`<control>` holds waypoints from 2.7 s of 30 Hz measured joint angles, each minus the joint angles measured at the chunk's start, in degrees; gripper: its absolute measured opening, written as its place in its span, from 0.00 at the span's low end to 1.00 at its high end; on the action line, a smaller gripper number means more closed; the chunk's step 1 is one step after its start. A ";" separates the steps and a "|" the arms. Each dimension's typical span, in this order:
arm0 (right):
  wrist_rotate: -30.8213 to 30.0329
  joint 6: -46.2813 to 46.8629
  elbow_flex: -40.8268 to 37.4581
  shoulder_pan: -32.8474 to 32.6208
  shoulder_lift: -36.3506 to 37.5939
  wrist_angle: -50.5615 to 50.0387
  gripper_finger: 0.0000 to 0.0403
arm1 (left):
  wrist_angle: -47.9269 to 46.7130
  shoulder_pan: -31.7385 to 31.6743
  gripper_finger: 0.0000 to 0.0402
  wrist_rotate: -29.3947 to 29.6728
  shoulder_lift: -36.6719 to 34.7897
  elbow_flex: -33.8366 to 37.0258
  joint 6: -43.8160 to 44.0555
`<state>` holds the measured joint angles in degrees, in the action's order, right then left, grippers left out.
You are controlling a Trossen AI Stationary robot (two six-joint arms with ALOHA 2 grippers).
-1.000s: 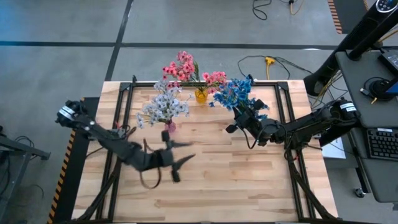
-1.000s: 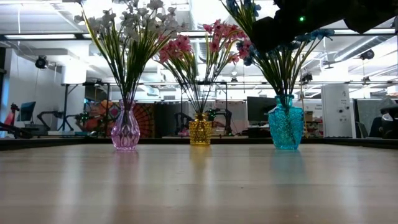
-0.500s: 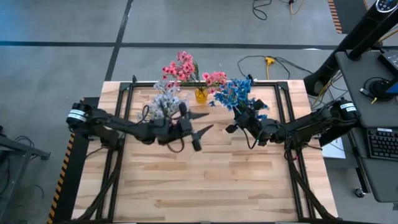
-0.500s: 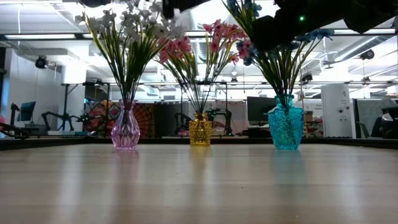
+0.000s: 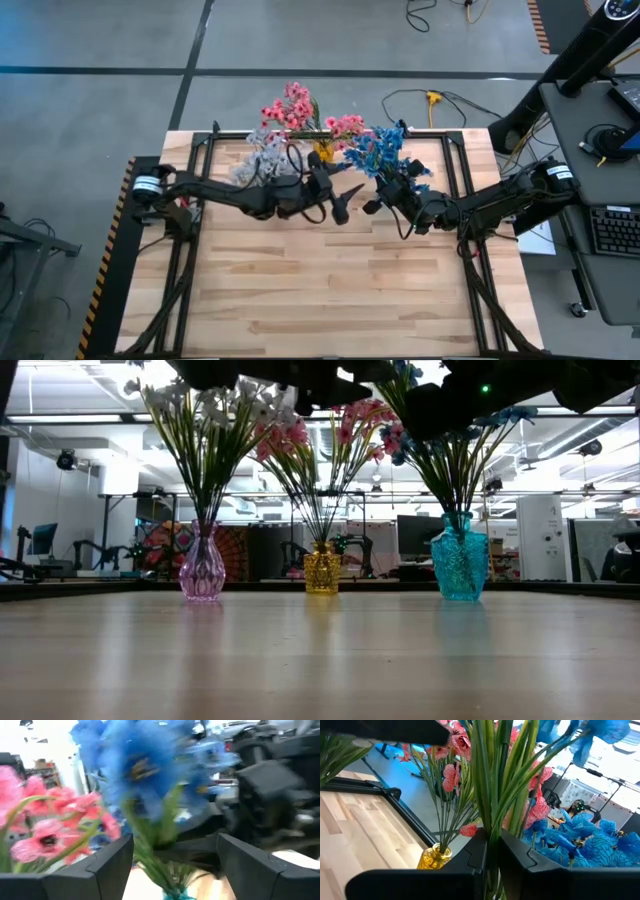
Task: Sort flowers into vase by color
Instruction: Put the blue flowers into the blue vase
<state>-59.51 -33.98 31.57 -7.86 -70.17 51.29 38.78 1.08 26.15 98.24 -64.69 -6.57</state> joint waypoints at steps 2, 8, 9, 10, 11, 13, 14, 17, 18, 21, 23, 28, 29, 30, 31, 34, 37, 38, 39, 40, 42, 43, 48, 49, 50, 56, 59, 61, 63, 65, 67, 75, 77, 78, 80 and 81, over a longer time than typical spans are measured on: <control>0.04 0.31 0.00 0.00 -0.01 0.00 0.07 | -0.23 -0.70 0.67 -0.38 0.60 -0.75 0.65; 0.39 0.59 0.00 0.00 -0.02 0.00 0.07 | -1.70 -2.16 0.67 -4.73 2.16 -3.95 1.33; 0.65 0.61 0.01 0.00 -0.02 0.00 0.07 | -2.65 -2.50 0.67 -4.71 2.62 -4.77 1.71; 1.04 0.73 0.02 0.00 -0.02 -0.01 0.07 | -3.90 -2.81 0.67 -4.71 2.87 -5.48 2.08; 1.45 1.13 0.02 0.00 -0.02 -0.02 0.07 | -5.37 -3.05 0.67 -4.69 3.10 -6.10 2.52; 1.64 1.52 0.02 0.00 -0.02 0.00 0.07 | -7.04 -3.23 0.67 -4.66 3.82 -7.61 2.87; 1.74 1.64 0.02 0.00 -0.02 -0.02 0.07 | -7.52 -3.20 0.67 -4.66 4.02 -8.03 2.86; 2.71 1.94 0.02 0.00 -0.02 -0.02 0.07 | -7.97 -3.10 0.67 -4.72 5.08 -9.26 2.81; 2.92 1.95 0.02 0.00 -0.02 -0.02 0.07 | -8.14 -3.12 0.67 -4.72 5.26 -9.54 2.66; 2.95 1.98 0.02 0.00 -0.02 -0.02 0.07 | -8.14 -3.47 0.67 -4.72 5.68 -10.46 1.72; 2.95 1.99 0.02 0.00 -0.02 -0.02 0.07 | -8.05 -3.64 0.66 -4.70 5.69 -10.59 1.01; 2.94 1.91 0.02 0.00 -0.02 -0.02 0.07 | -8.00 -4.13 0.59 -4.72 5.77 -10.62 0.70; 2.93 1.93 0.02 0.00 -0.02 -0.02 0.07 | -8.00 -4.21 0.56 -4.72 5.77 -10.62 0.70; 2.93 1.89 0.02 0.00 -0.02 -0.02 0.07 | -8.00 -4.34 0.52 -4.72 5.77 -10.62 0.73; 2.93 1.76 0.02 0.00 -0.02 -0.02 0.07 | -8.00 -4.47 0.49 -4.72 5.77 -10.62 0.77; 2.84 1.65 0.02 0.00 -0.03 -0.02 0.08 | -8.00 -4.70 0.38 -4.75 5.77 -10.62 0.81; 2.48 2.24 0.02 -0.01 0.03 -0.01 0.11 | -8.04 -4.83 0.27 -4.77 5.77 -10.62 0.68; 2.41 2.52 0.02 -0.02 0.11 -0.02 0.13 | -8.04 -4.83 0.24 -4.77 5.77 -10.62 0.56; 2.22 2.54 0.02 -0.02 0.19 0.00 0.15 | -8.02 -4.83 0.21 -4.77 5.77 -10.62 0.30; 1.87 2.54 0.02 -0.03 0.26 0.04 0.17 | -8.02 -4.85 0.19 -4.77 5.77 -10.62 -0.04; 0.72 2.47 0.02 -0.26 0.31 0.02 0.22 | -8.02 -4.85 0.14 -4.74 5.77 -10.62 -0.40; 0.24 2.47 0.02 -0.50 0.31 0.02 0.24 | -8.02 -4.87 0.12 -4.74 5.77 -10.62 -0.42; -2.72 1.45 0.62 -2.71 0.31 -0.04 0.34 | -8.00 -5.07 0.08 -5.15 5.77 -10.62 -0.66; -3.75 1.04 0.80 -3.38 0.31 -0.01 0.36 | -8.00 -5.07 0.08 -5.16 5.77 -10.62 -0.68; -4.84 0.44 1.01 -4.12 0.32 0.00 0.38 | -7.98 -5.09 0.08 -5.16 5.77 -10.62 -0.68; -12.67 -3.28 2.93 -8.83 0.33 -0.02 0.45 | -8.00 -5.16 0.08 -5.16 5.77 -10.62 -1.31; -14.67 -4.33 3.88 -11.53 0.33 -0.02 0.48 | -8.00 -5.16 0.08 -5.16 5.77 -10.62 -1.58; -15.47 -4.83 4.54 -13.39 0.33 -0.03 0.48 | -8.00 -5.16 0.08 -5.16 5.77 -10.62 -1.71; -15.76 -5.15 5.15 -15.37 0.33 -0.04 0.49 | -8.19 -5.16 0.08 -5.20 5.77 -10.62 -1.73; -16.93 -5.09 5.96 -17.74 0.33 -0.07 0.49 | -8.39 -5.16 0.08 -5.33 5.77 -10.62 -1.93; -20.41 -5.15 7.20 -20.61 0.33 -0.12 0.48 | -8.57 -5.09 0.08 -5.46 5.77 -10.62 -2.25; -30.51 -0.57 9.01 -35.99 0.35 -0.08 0.49 | -10.20 -5.00 0.08 -9.63 5.77 -10.62 -4.32; -30.51 2.59 9.01 -38.88 0.35 0.03 0.48 | -10.23 -5.00 0.08 -9.68 5.77 -10.62 -4.90; -30.53 3.93 9.02 -40.12 0.37 0.08 0.48 | -10.23 -5.00 0.08 -9.70 5.77 -10.62 -4.97; -30.53 6.30 9.01 -42.02 0.40 0.04 0.47 | -10.23 -5.00 0.08 -9.97 5.77 -10.62 -5.36; -30.52 7.48 9.03 -42.58 0.47 0.10 0.47 | -10.25 -5.00 0.08 -10.61 5.77 -10.62 -6.01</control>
<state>-90.03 -26.50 40.60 -50.44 -69.70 51.39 28.53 -3.92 15.54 104.01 -75.31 -12.57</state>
